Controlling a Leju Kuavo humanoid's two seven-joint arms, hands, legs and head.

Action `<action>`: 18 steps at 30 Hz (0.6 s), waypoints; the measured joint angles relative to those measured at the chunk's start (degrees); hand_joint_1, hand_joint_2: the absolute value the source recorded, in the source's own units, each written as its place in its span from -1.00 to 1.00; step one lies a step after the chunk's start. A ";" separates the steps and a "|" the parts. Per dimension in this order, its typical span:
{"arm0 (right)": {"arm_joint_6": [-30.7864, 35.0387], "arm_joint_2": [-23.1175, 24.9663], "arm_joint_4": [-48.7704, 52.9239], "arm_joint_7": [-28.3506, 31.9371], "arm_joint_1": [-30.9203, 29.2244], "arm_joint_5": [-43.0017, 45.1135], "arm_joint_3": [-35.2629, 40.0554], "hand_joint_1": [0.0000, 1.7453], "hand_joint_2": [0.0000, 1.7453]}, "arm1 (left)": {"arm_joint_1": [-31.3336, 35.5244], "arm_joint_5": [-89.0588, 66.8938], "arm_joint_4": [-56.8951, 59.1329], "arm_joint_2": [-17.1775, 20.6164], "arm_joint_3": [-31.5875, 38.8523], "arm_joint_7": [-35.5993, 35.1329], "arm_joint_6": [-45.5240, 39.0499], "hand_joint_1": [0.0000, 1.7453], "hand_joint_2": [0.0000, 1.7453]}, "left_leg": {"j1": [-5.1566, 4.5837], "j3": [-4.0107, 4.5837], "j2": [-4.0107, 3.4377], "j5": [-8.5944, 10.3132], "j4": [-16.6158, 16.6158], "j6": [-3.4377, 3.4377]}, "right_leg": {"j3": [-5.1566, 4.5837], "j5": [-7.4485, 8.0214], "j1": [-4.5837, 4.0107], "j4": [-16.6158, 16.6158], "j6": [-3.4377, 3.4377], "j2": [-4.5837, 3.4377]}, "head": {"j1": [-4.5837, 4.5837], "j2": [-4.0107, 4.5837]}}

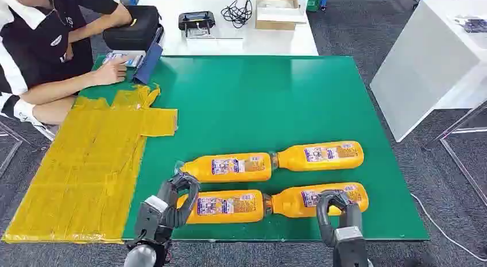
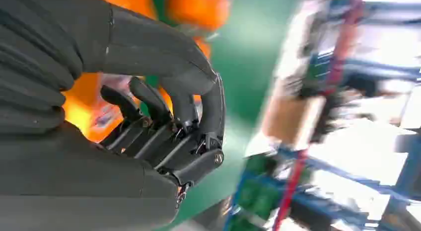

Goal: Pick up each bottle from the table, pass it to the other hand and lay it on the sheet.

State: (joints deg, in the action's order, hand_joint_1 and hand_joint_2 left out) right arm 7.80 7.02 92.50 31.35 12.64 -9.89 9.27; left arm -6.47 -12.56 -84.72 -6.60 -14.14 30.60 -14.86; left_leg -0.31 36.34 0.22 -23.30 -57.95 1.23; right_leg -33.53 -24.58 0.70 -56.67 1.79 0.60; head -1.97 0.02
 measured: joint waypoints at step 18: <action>6.85 0.65 9.00 -1.56 -6.90 0.65 13.72 -1.00 1.00 | -0.96 -3.79 -9.68 3.39 0.87 -1.84 -3.70 -1.00 1.00 | 0.06 -0.08 0.12 0.03 0.01 -0.07 | 0.03 -0.09 -0.04 0.00 -0.16 0.17 | -0.07 0.00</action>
State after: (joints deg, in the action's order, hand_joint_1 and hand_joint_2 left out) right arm 14.65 7.67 101.50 29.79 5.74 -9.25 22.99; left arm -7.43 -16.35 -94.40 -3.21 -13.27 28.76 -18.56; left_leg -0.25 36.26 0.34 -23.27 -57.94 1.16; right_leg -33.50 -24.67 0.65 -56.67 1.63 0.77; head -2.03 0.02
